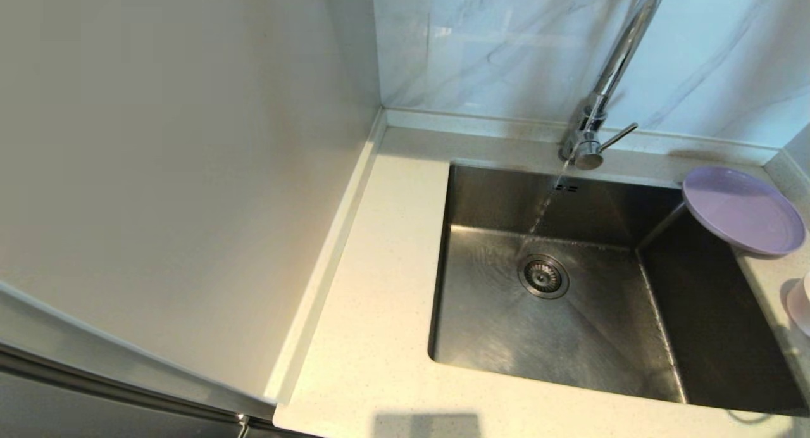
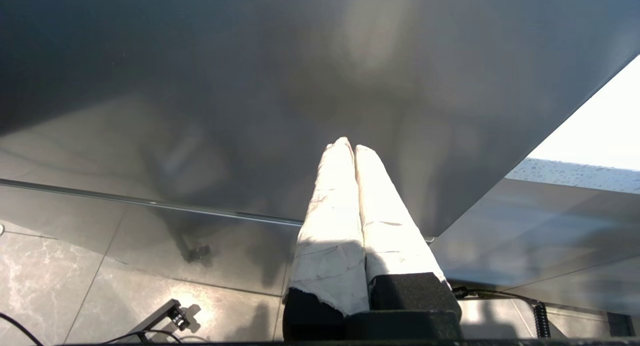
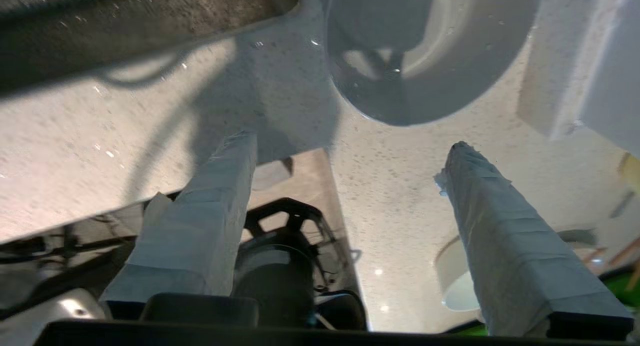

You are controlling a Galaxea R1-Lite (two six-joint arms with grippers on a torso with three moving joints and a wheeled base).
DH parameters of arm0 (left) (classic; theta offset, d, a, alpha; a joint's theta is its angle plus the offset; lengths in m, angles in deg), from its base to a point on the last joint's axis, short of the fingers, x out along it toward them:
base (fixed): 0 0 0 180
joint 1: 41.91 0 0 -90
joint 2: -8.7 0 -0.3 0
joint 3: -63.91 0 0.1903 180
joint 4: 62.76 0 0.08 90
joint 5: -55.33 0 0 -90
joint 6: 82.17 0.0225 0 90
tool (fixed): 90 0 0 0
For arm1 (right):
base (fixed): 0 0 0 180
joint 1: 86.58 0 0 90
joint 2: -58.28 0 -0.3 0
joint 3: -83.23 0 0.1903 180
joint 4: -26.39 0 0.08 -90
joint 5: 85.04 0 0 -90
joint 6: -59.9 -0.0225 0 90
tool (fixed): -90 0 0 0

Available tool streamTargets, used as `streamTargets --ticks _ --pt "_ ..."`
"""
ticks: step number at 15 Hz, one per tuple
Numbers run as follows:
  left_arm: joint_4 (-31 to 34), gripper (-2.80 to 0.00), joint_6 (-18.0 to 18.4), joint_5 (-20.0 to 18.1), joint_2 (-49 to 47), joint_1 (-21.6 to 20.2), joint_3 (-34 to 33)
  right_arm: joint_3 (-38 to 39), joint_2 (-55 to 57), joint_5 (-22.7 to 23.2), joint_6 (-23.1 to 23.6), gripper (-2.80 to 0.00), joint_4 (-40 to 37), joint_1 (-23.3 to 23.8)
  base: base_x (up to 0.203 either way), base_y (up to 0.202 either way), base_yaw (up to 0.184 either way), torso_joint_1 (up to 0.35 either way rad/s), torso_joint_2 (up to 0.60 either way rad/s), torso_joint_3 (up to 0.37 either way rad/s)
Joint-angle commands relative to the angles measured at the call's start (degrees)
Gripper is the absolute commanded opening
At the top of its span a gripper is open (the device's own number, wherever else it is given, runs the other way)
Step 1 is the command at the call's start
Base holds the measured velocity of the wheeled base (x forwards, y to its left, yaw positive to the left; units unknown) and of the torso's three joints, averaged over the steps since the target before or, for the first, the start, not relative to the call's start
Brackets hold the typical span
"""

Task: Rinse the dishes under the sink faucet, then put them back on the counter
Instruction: Pick up the bowl

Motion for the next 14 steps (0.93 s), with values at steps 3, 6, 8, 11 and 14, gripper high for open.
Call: streamTargets --ticks 3,6,8,11,14 --pt "0.02 -2.80 0.01 0.01 0.00 -0.02 0.00 -4.18 8.86 0.46 -13.05 0.00 -0.21 -3.48 0.000 0.000 0.000 0.000 0.00 0.000" --pt "0.02 -2.80 0.01 0.01 0.00 -0.02 0.00 -4.86 11.84 0.47 -13.67 0.00 1.33 -3.61 0.000 0.000 0.000 0.000 0.00 0.000" --pt "0.02 -2.80 0.01 0.01 0.00 -0.02 0.00 -5.10 13.80 0.26 -14.67 0.00 3.84 -3.45 0.000 0.000 0.000 0.000 0.00 0.000" --pt "0.02 -2.80 0.01 0.01 0.00 -0.02 0.00 -5.05 16.55 -0.47 -17.20 0.00 7.49 -3.27 0.000 0.000 0.000 0.000 0.00 0.000" --pt "0.02 -2.80 0.01 0.01 0.00 -0.02 0.00 -5.03 19.50 -2.94 -23.01 0.00 9.72 -2.87 0.000 0.000 0.000 0.000 0.00 0.000"
